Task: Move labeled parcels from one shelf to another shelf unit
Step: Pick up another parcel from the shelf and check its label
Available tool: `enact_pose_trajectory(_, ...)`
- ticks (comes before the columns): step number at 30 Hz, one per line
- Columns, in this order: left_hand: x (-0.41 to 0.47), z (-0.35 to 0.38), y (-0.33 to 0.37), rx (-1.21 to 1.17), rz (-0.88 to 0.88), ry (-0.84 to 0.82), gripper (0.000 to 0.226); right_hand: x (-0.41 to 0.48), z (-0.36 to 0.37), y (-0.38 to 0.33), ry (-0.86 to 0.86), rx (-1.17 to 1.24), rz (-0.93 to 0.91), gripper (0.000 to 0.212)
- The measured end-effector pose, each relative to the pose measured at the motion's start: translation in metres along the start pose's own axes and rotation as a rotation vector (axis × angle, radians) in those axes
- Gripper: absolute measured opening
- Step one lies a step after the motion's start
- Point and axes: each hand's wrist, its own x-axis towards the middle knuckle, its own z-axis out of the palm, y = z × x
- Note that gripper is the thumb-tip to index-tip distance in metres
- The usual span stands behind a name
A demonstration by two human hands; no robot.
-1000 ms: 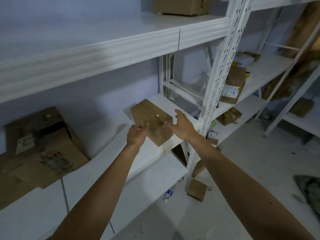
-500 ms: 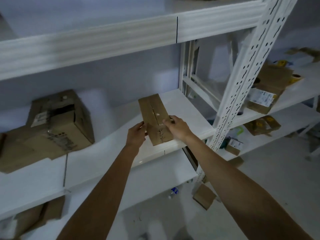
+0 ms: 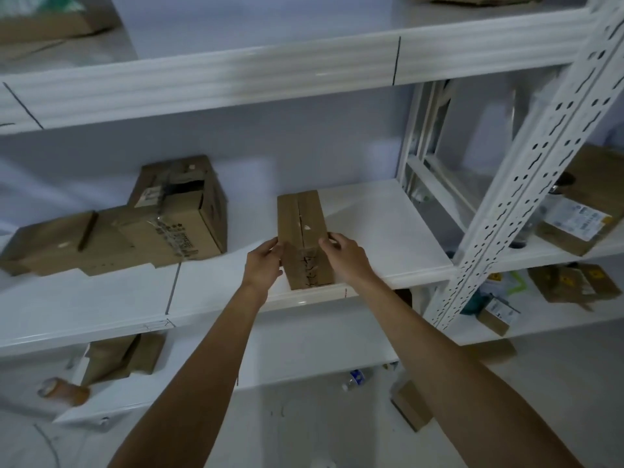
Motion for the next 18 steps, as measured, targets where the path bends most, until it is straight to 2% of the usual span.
enact_pose_trajectory(4, -0.010, -0.019, 0.004, -0.028, 0.051, 0.019, 0.022, -0.012, 0.020, -0.017, 0.018, 0.038, -0.055, 0.051)
enact_pose_trajectory(12, -0.034, -0.055, -0.002, -0.063, 0.232, 0.087, 0.035, -0.045, 0.041, -0.036, 0.079, 0.257, -0.165, 0.039)
enact_pose_trajectory(15, -0.046, -0.066, -0.001, -0.049, 0.332, 0.138, 0.034, -0.058, 0.051, -0.039, 0.090, 0.311, -0.202, 0.045)
enact_pose_trajectory(18, -0.056, -0.075, -0.002, -0.099, 0.353, 0.145, 0.035, -0.070, 0.061, -0.044, 0.111, 0.380, -0.228, 0.049)
